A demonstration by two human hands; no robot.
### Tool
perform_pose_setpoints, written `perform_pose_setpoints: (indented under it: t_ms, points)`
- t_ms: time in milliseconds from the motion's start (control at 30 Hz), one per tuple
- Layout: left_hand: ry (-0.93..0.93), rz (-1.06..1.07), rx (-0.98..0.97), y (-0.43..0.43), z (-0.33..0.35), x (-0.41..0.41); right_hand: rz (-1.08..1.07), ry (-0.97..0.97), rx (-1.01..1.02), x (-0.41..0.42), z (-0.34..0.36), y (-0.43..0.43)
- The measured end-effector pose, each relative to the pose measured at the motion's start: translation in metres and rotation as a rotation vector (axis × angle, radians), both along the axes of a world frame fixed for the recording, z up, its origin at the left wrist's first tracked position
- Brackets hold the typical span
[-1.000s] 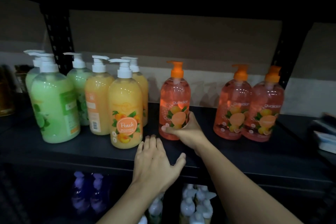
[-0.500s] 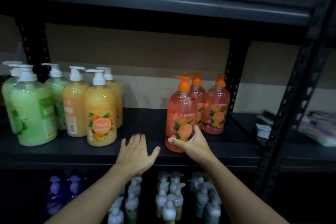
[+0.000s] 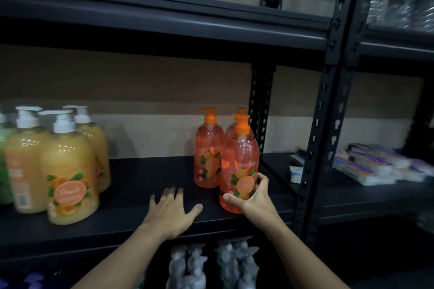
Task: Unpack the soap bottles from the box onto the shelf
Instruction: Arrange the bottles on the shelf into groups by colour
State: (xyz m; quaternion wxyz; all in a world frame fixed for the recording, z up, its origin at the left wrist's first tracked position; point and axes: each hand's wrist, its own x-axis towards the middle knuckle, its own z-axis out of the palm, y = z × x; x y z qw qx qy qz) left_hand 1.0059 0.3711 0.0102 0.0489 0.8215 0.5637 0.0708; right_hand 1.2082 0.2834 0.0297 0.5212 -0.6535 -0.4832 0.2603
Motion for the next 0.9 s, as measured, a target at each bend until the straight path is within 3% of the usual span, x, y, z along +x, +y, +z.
perform_pose_setpoints:
  t_ms: [900]
  points:
    - [0.035,0.018,0.013,0.002,-0.002,0.006,-0.279,-0.286,-0.059,-0.011,-0.008,0.035]
